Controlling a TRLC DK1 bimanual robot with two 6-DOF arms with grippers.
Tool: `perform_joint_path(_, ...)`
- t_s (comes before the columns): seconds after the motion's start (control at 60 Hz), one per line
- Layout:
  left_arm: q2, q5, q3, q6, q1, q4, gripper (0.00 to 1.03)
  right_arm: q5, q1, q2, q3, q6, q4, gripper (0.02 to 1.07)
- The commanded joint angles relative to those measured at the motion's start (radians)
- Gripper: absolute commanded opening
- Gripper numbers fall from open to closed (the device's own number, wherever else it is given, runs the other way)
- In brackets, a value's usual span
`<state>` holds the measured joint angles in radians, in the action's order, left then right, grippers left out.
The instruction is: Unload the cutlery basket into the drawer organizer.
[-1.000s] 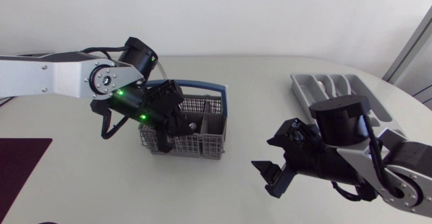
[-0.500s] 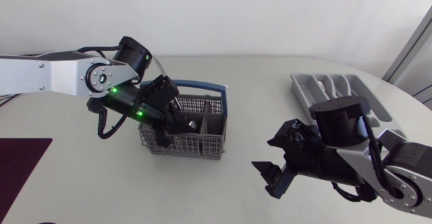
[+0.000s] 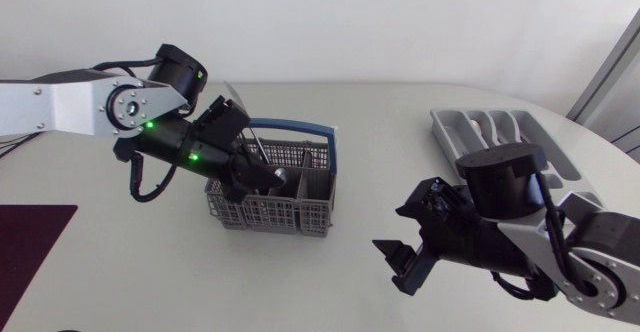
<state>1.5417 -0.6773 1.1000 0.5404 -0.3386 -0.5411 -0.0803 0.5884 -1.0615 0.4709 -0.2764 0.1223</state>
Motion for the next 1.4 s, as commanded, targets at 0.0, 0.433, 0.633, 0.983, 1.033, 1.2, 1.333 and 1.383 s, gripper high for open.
perform_joint_path(0.0,-0.048,-0.028,-0.022,-0.036,0.015,-0.008,0.03,0.008,0.013,-0.002,-0.025,0.002,-0.013,0.89)
perform_joint_path(0.433,-0.17,-0.13,-0.058,-0.125,0.059,0.003,0.03,0.019,0.028,0.098,-0.011,0.006,0.025,0.89)
perform_joint_path(0.633,-0.31,-0.185,-0.095,-0.126,0.038,0.0,0.03,-0.018,0.041,0.216,0.021,0.016,0.088,0.89)
perform_joint_path(0.983,-0.408,-0.191,-0.152,-0.066,-0.123,-0.002,0.03,-0.09,0.053,0.324,0.04,0.019,0.139,0.89)
perform_joint_path(1.033,-0.394,-0.189,-0.161,-0.046,-0.16,-0.002,0.03,-0.108,0.053,0.331,0.035,0.016,0.14,0.89)
perform_joint_path(1.2,-0.324,-0.186,-0.16,0.023,-0.229,-0.007,0.03,-0.167,0.053,0.356,0.025,-0.009,0.146,0.89)
perform_joint_path(1.333,-0.301,-0.186,-0.147,0.072,-0.264,-0.011,0.03,-0.191,0.102,0.374,0.023,-0.03,0.169,0.89)
perform_joint_path(1.383,-0.298,-0.186,-0.143,0.086,-0.277,-0.017,0.03,-0.194,0.128,0.373,0.021,-0.037,0.172,0.89)
